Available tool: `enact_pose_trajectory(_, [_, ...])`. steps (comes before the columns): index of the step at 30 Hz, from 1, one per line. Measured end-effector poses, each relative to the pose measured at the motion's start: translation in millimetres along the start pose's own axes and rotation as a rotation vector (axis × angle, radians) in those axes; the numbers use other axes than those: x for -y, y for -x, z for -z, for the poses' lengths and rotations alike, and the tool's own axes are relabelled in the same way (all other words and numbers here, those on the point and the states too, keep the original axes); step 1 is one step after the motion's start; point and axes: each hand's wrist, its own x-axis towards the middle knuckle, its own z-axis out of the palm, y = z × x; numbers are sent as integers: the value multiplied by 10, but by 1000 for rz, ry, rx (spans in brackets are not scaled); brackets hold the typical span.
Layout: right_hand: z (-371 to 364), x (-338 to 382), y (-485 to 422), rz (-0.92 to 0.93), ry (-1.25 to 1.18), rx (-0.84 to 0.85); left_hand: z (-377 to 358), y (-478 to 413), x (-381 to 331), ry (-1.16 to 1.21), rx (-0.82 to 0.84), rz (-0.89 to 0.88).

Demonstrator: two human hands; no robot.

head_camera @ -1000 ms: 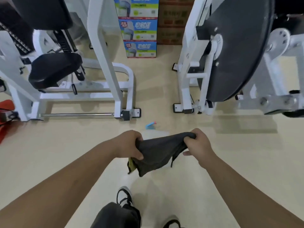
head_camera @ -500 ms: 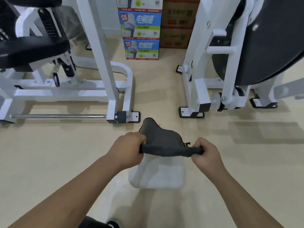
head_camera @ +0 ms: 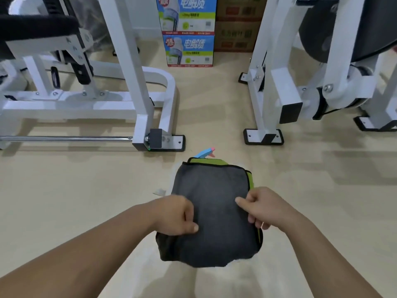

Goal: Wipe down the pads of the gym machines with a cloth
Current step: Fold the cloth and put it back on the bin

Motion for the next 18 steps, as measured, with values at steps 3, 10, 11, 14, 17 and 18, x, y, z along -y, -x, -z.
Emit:
enact_pose_trajectory(3, [-50,-8,-267,13,-145,-374,258,-292,82,122,-389,94])
enact_pose_trajectory(10, [-128,-16,-597,101,-218,-466,210,-848,233,181,-696,42])
enact_pose_trajectory(11, [-128,-36,-614,115,-260,-461,269,-877,268,160,-669,58])
enact_pose_trajectory(14, [-106,-50,-666,99,-366,-438,407,-883,346,50,-562,75])
enact_pose_trajectory(17, [-45,-9,-696,62,-506,-480,474,-844,404,7,-569,-39])
enact_pose_trajectory(18, [-21,-7,-698,47,-535,-505,518,-827,404,55,-615,-84])
